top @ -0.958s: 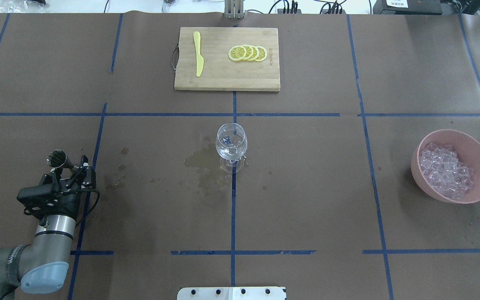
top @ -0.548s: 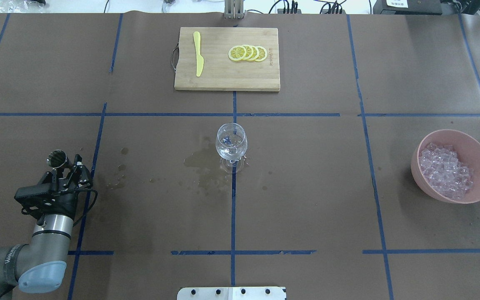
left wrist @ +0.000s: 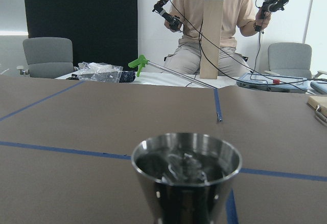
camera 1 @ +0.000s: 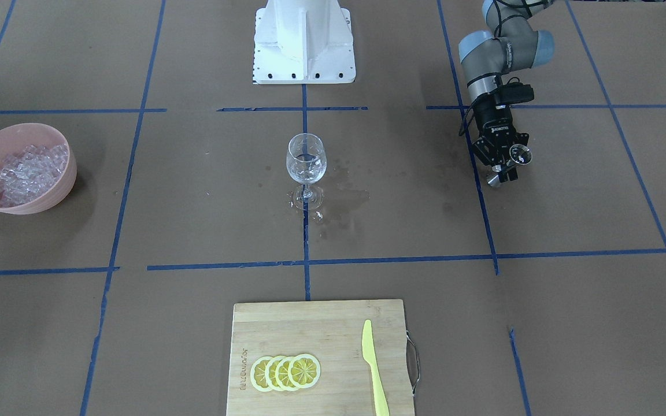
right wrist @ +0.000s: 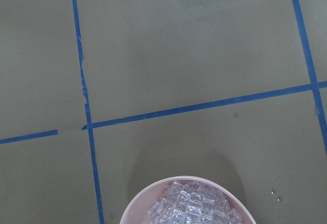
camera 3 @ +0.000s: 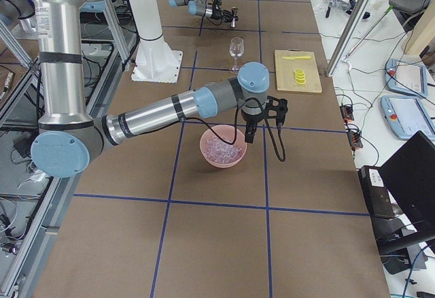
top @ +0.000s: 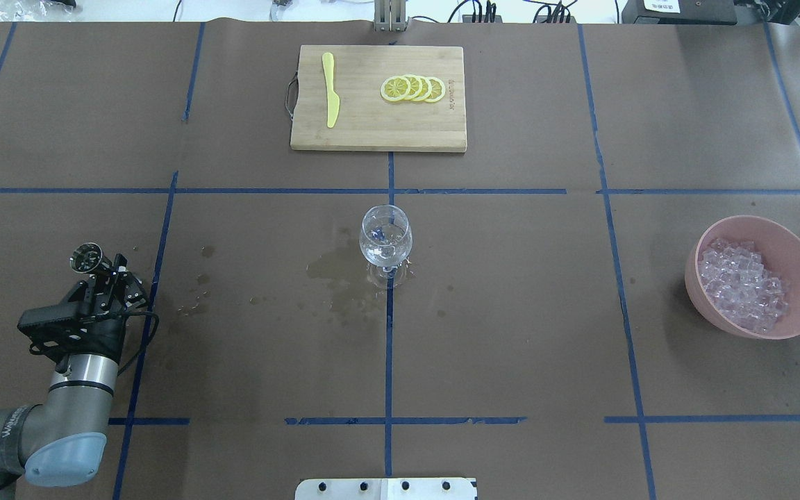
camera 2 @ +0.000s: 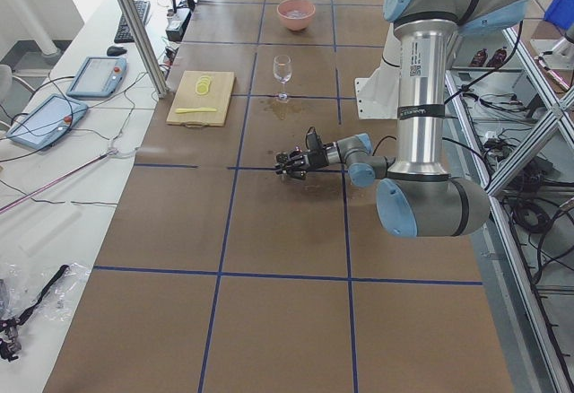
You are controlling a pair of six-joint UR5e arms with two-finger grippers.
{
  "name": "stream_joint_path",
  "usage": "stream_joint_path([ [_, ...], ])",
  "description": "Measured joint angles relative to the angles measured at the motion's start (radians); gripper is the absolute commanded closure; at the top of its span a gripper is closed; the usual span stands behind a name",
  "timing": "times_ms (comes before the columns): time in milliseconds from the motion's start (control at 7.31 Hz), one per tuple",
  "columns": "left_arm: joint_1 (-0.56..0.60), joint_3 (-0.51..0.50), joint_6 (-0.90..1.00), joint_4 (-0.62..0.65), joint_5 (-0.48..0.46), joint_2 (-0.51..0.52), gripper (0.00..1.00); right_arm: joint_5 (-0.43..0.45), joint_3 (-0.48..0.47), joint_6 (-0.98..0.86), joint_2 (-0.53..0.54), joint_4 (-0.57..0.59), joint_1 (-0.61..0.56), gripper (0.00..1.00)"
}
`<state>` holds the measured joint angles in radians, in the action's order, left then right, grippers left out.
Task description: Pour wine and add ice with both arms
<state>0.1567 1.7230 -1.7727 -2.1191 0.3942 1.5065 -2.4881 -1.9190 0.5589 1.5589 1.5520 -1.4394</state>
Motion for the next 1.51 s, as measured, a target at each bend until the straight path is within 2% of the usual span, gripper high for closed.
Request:
stream_joint_path([
  [548,0.083,0.122,0.131,-0.002,0.0,-0.01,1.0,-0.003,-0.001,0.0,0.001,-0.001,0.0,0.0],
  [821,0.101,0.164,0.212,-0.005,0.002,0.038,1.0,-0.003,-0.002,0.0,0.001,-0.001,0.0,0.0],
  [1506,0.136,0.178,0.441,-0.036,0.01,0.167,1.0,-0.002,-0.002,-0.001,-0.002,-0.001,0.002,0.0],
])
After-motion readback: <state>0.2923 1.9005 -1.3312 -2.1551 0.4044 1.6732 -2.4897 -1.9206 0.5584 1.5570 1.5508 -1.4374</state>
